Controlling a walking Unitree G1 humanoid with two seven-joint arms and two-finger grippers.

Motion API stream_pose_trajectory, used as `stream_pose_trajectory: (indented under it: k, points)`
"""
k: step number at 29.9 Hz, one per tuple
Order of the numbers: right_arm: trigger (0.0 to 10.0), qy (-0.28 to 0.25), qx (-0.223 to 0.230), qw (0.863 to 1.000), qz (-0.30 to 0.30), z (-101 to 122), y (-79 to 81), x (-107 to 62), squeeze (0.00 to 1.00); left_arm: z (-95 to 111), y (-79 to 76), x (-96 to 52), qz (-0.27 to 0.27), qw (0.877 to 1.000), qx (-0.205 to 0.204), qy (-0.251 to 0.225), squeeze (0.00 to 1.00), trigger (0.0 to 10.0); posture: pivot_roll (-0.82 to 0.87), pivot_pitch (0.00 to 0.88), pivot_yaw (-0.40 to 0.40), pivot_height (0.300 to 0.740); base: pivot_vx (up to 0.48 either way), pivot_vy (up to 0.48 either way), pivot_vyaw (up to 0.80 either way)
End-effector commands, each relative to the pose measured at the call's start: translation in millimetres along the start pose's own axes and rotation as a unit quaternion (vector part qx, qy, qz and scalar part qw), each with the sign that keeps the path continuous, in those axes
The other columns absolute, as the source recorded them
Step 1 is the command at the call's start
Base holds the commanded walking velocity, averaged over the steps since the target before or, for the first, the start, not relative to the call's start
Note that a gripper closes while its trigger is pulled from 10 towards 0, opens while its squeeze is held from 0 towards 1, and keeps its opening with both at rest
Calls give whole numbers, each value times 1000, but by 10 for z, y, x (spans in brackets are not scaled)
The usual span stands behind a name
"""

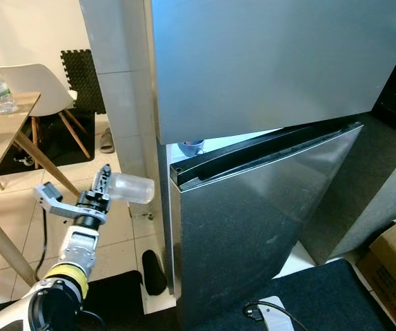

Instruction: Restocking fridge

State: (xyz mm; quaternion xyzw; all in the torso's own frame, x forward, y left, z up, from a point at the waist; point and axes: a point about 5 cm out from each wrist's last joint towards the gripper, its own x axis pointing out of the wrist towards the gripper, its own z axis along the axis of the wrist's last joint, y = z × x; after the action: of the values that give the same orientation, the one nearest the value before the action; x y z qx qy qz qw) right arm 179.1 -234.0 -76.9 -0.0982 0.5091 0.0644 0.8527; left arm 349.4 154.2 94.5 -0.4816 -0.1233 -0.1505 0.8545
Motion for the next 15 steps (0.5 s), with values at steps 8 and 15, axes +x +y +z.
stream_pose_trajectory:
  k: [8,15]
  points:
    - [10000,-9,7,1000,9,48,57,16,0,-327,-157,6,-32,998,-19,51,0,10000,-41,0,1,740,0,0,0]
    - [10000,-10,2,1000,9,59,54,16,0,-434,-213,-1,-45,996,-23,70,0,10000,-42,0,-1,740,0,0,0]
